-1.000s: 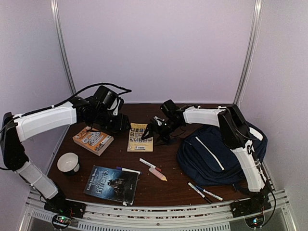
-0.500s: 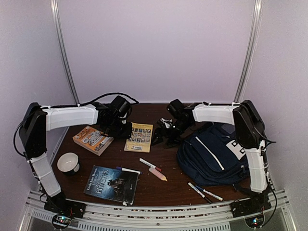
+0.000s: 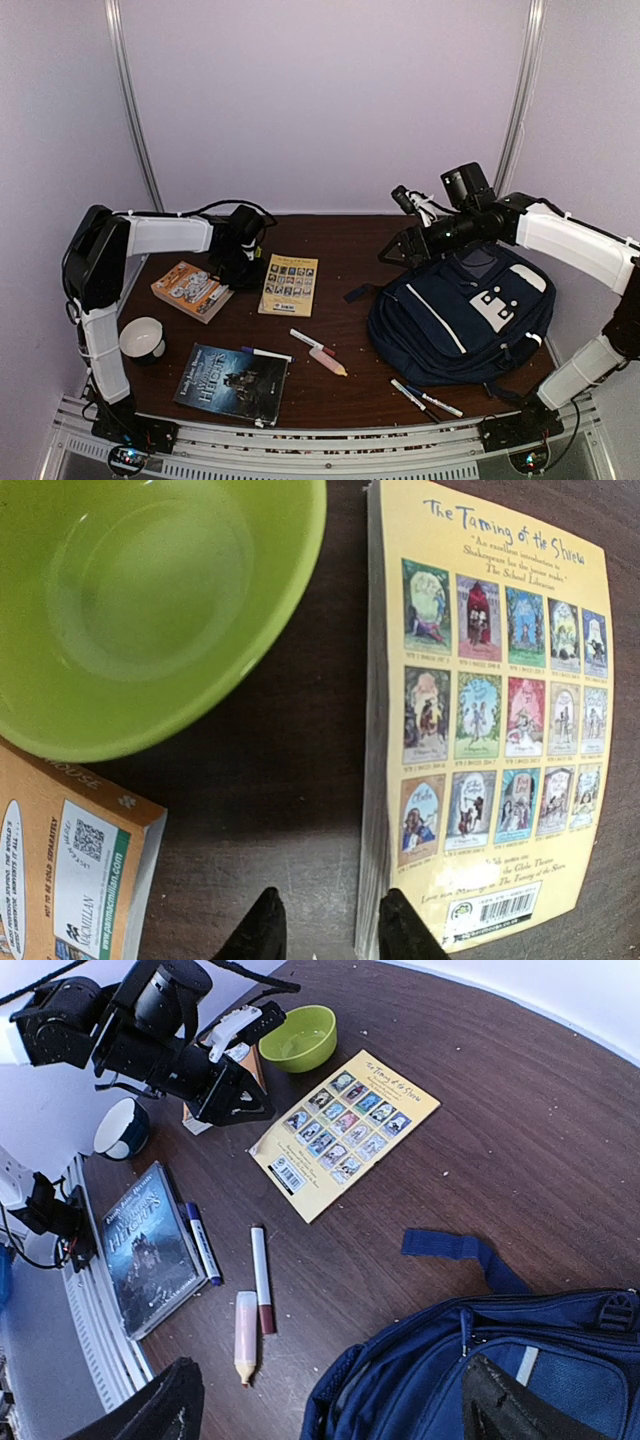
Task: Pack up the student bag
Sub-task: Move the book to the center of the board, then move the student bag to the center of the board, then pick up the pen from the center of the board.
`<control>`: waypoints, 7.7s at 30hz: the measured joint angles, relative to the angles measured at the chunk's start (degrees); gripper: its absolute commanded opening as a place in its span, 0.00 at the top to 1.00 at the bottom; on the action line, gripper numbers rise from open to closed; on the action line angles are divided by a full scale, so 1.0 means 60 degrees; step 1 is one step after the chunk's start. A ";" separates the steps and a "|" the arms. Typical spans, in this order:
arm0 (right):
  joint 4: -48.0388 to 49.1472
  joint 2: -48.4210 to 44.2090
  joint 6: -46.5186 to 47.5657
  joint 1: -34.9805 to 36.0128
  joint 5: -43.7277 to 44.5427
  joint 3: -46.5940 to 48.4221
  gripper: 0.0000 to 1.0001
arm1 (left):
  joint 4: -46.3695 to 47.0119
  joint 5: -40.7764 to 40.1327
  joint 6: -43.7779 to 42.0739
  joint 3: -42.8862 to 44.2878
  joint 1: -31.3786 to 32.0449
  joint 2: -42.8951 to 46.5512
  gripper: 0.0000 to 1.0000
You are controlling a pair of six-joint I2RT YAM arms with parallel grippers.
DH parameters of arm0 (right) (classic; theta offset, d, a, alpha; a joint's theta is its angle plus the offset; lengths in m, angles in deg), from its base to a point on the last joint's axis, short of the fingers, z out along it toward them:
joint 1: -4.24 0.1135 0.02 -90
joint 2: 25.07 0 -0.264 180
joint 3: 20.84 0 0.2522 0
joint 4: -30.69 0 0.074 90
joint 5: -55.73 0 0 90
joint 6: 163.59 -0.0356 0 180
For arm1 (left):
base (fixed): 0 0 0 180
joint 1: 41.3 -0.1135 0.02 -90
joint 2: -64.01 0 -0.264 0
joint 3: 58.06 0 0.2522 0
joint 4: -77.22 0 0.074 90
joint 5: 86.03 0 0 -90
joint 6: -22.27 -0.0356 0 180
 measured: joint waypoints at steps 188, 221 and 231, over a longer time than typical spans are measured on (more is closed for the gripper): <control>-0.3920 -0.2291 0.6961 0.4360 0.4422 -0.4787 0.38 | 0.1592 0.0627 -0.6604 -0.2065 0.4725 0.2747 0.55; -0.2634 -0.0142 0.5927 0.5650 0.6277 -0.5023 0.44 | 0.2452 0.0066 -0.5683 -0.3187 0.4459 0.3472 0.55; -0.2696 -0.0171 0.5978 0.4685 0.6670 -0.5053 0.45 | 0.2648 0.0044 -0.5610 -0.3348 0.4452 0.3636 0.55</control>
